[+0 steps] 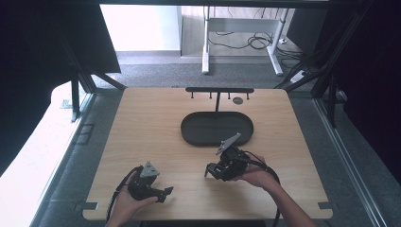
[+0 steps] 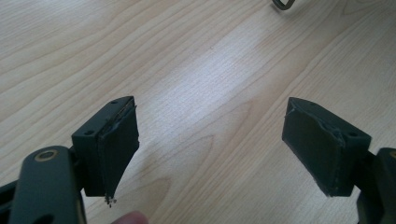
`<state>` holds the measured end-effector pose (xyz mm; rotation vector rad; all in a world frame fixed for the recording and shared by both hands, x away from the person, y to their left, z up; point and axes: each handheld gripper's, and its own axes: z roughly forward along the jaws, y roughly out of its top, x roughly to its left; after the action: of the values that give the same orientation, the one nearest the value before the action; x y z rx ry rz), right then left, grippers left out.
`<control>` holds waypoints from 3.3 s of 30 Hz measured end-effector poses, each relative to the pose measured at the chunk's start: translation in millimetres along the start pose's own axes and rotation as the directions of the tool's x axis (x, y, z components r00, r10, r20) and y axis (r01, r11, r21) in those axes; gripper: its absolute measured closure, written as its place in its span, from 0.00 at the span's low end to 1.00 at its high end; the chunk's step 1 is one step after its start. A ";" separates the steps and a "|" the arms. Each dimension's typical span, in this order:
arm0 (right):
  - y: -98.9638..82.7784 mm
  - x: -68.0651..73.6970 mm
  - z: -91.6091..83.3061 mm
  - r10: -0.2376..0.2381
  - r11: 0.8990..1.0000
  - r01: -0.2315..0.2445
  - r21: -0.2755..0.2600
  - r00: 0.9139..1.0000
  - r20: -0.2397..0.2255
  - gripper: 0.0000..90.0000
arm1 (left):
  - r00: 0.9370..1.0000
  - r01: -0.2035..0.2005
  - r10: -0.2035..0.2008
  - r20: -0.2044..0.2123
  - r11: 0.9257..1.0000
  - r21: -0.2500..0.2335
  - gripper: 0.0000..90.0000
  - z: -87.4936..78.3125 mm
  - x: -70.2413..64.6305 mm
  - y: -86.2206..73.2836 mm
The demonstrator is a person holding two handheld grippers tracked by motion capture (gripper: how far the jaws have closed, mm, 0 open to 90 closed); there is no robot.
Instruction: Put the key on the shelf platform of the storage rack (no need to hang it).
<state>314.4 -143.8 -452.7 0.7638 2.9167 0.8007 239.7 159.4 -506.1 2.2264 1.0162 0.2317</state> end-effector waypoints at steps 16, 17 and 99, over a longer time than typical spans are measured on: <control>-0.1 0.9 1.7 -0.006 1.000 0.006 -0.001 1.000 0.000 0.55 | 0.999 -0.036 0.035 0.018 0.998 0.044 0.21 7.7 -5.7 0.6; -0.2 1.3 1.8 -0.007 1.000 0.007 0.000 1.000 0.000 0.55 | 0.999 -0.043 0.042 0.018 0.998 0.052 0.20 9.0 -6.6 0.7; 81.0 -99.0 -12.6 0.107 0.992 -0.102 -0.078 0.992 0.070 0.55 | 0.993 -0.005 0.000 0.120 0.999 0.041 0.25 2.5 -11.8 6.1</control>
<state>436.3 -135.0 -412.9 0.9253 2.7852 0.8639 236.4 146.8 -502.8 2.2496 0.9610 0.0781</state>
